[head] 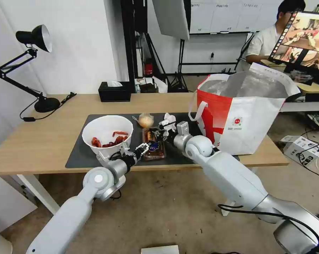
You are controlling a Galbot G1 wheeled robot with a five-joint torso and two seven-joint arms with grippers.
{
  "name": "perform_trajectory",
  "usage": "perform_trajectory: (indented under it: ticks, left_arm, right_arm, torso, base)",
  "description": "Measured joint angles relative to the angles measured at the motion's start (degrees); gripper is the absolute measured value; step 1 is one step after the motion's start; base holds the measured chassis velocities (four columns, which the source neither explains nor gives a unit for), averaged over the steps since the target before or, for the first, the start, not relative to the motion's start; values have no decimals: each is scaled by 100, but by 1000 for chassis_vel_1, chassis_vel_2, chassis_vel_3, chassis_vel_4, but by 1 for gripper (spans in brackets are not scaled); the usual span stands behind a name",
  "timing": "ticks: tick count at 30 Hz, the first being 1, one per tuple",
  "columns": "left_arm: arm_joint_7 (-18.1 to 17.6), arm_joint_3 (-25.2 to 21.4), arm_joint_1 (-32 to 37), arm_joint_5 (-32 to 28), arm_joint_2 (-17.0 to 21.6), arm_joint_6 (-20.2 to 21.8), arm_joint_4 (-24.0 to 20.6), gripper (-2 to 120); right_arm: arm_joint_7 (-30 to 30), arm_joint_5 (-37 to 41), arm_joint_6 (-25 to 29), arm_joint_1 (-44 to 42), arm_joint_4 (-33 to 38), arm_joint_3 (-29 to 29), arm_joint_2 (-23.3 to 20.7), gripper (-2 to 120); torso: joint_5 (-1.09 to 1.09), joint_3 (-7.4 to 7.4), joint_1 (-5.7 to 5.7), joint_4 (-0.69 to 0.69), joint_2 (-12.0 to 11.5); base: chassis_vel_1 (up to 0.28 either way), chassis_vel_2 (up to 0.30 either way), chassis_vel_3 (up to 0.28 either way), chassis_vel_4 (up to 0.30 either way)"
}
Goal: Pick up the trash from the table and place it into the takeout bag.
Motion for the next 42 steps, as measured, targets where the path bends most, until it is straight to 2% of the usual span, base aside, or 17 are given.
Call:
perform_trajectory:
  ticks: [4,5,8,11,21,23,25,28,29,31,33,34,36,37,38,40,42]
  left_arm:
    - [4,-2,24,31,16,-2,2,27]
    - [4,-2,24,31,16,-2,2,27]
    - [8,-9,36,48,39,-5,0,12]
    - [14,-15,37,54,38,-9,-4,2]
    - [27,-70,-3,79,-34,-40,20,0]
    - [29,-132,9,79,-36,-54,-91,0]
    - [29,-150,19,78,-34,-62,-127,0]
    - [83,-301,95,80,17,-101,-422,0]
    - [83,-301,95,80,17,-101,-422,0]
    - [155,-435,171,112,89,-159,-661,0]
    - [173,-475,185,125,116,-184,-727,0]
    - [208,-518,185,150,170,-228,-807,0]
    - [265,-578,67,169,307,-311,-912,0]
    - [265,-578,67,169,307,-311,-912,0]
    - [285,-593,-75,160,418,-339,-957,0]
    - [326,-593,-509,92,681,-386,-1015,0]
    - [359,-571,-712,66,786,-409,-1025,0]
  right_arm:
    - [3,1,1,-5,0,4,1,0]
    - [3,1,1,-5,0,4,1,0]
    - [5,3,2,-4,1,4,9,0]
    - [6,16,2,2,8,4,10,0]
    - [40,261,157,-80,360,150,-170,0]
    - [116,464,328,-223,770,337,-390,0]
    - [140,495,375,-260,871,382,-447,0]
    - [468,620,834,-662,1648,681,-987,0]
    - [468,620,834,-662,1648,681,-987,0]
    - [747,635,1316,-1039,2122,963,-1285,0]
    - [809,644,1427,-1187,2290,1103,-1370,0]
    - [877,649,1539,-1455,2555,1392,-1505,0]
    - [946,669,1635,-2110,3049,1917,-1761,9]
    - [946,669,1635,-2110,3049,1917,-1761,9]
    - [955,676,1642,-2494,3334,2191,-1873,14]
    - [958,675,1648,-3175,3844,2648,-2045,24]
    - [957,667,1648,-3408,3996,2783,-2074,26]
  torso:
    - [0,0,0,0,0]
    - [0,0,0,0,0]
    - [0,0,0,0,0]
    - [0,0,0,1,0]
    - [0,0,0,1,-1]
    - [2,0,0,1,-1]
    - [2,0,0,2,-1]
    - [1,-1,0,-1,-1]
    - [1,-1,0,-1,-1]
    - [1,-1,0,0,-1]
    - [3,0,0,0,-1]
    - [2,-1,0,3,-1]
    - [-1,-1,-1,1,-1]
    - [-1,-1,-1,1,-1]
    - [5,0,0,-1,-1]
    - [-2,-2,-1,-2,0]
    - [-1,-1,0,0,0]
  base:
    - [0,0,0,0]
    - [0,0,0,0]
    - [0,0,0,0]
    - [0,0,0,0]
    - [0,0,0,0]
    - [0,0,0,0]
    - [0,0,0,0]
    - [0,0,0,0]
    - [0,0,0,0]
    - [0,0,0,0]
    - [0,0,0,0]
    - [0,0,0,0]
    - [0,0,0,0]
    - [0,0,0,0]
    - [0,0,0,0]
    - [0,0,0,0]
    - [0,0,0,0]
